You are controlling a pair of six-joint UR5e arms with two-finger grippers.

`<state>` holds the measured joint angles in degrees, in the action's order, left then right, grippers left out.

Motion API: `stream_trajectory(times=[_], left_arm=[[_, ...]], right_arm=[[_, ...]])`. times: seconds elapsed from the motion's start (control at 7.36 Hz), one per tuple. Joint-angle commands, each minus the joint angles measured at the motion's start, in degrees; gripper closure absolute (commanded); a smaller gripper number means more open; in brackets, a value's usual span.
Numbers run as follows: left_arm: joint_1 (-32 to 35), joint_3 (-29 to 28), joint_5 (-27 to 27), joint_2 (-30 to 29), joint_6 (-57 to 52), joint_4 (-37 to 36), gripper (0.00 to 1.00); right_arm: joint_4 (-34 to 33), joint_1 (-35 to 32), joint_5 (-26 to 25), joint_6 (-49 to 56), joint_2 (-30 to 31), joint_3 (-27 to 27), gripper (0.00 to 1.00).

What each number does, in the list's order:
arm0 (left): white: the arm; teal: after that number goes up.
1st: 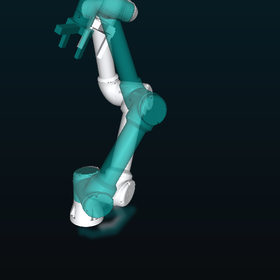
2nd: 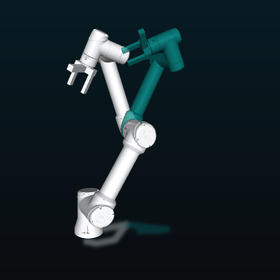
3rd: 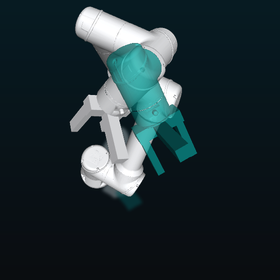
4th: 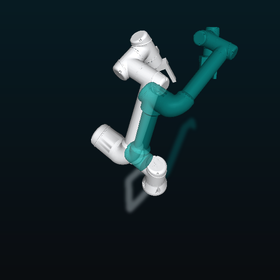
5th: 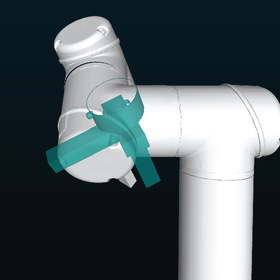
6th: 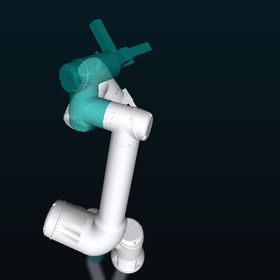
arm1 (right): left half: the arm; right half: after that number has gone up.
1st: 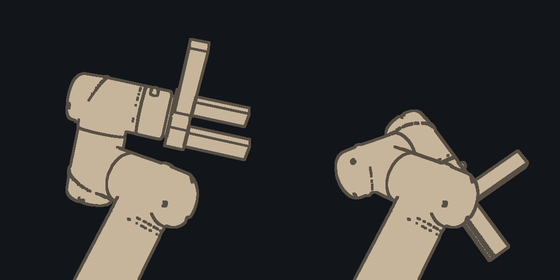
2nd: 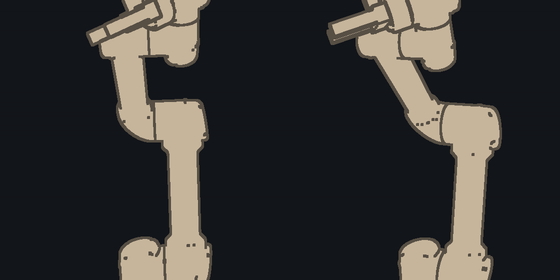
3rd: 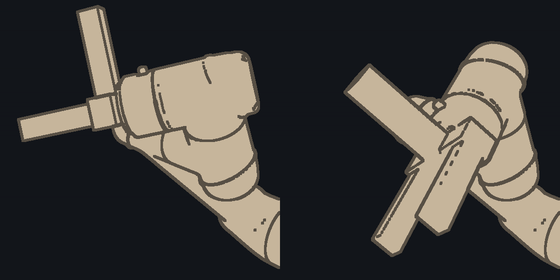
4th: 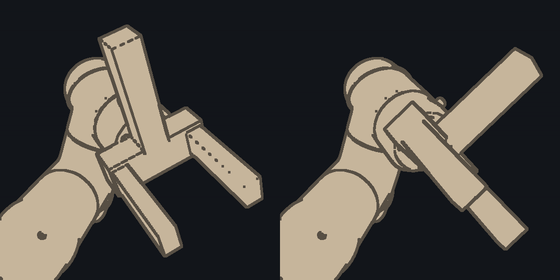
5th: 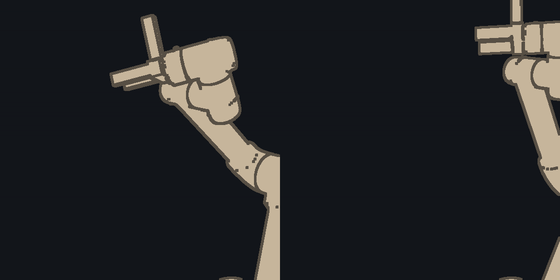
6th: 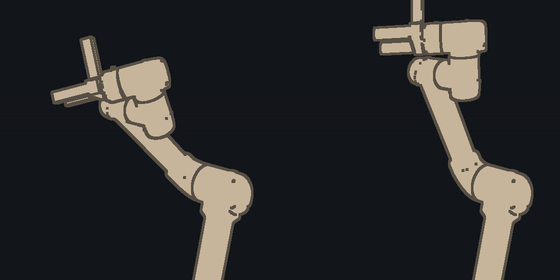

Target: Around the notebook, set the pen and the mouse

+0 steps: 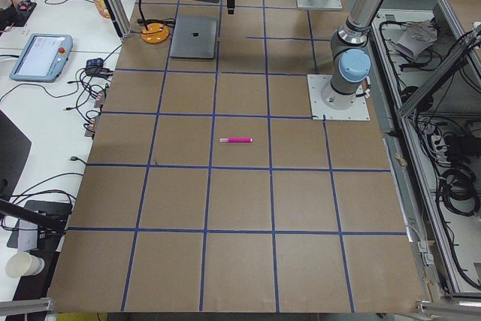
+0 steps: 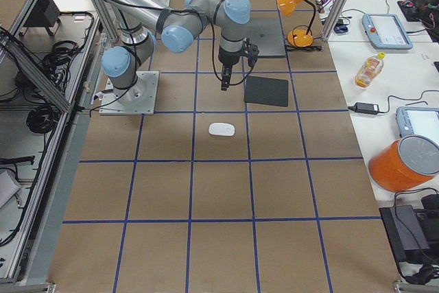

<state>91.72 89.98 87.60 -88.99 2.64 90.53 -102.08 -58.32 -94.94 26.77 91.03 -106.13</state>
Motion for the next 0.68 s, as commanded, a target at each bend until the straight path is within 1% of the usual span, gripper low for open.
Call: stream_trajectory(times=[0.0, 0.14, 0.27, 0.41, 0.54], left_arm=[[-2.0, 2.3, 0.3, 0.4, 0.2, -1.0, 0.00], [-6.0, 3.4, 0.3, 0.4, -0.3, -0.8, 0.00], [-10.6, 5.4, 0.4, 0.4, -3.0, -0.9, 0.00], [-14.9, 8.7, 2.3, 0.4, -6.2, -2.1, 0.00], [-19.1, 11.5, 4.0, 0.3, -14.3, -8.3, 0.00]], right_arm=[[-4.7, 4.8, 0.1, 3.8, -4.9, -2.0, 0.00], [-7.8, 5.1, 1.8, 4.4, -8.0, -2.0, 0.00], [-8.9, 6.2, 3.3, 5.3, -10.3, -2.1, 0.00], [-10.2, 6.3, 4.1, 5.2, -11.8, -2.1, 0.00], [-12.3, 6.3, 5.0, 5.0, -13.7, -2.8, 0.00]])
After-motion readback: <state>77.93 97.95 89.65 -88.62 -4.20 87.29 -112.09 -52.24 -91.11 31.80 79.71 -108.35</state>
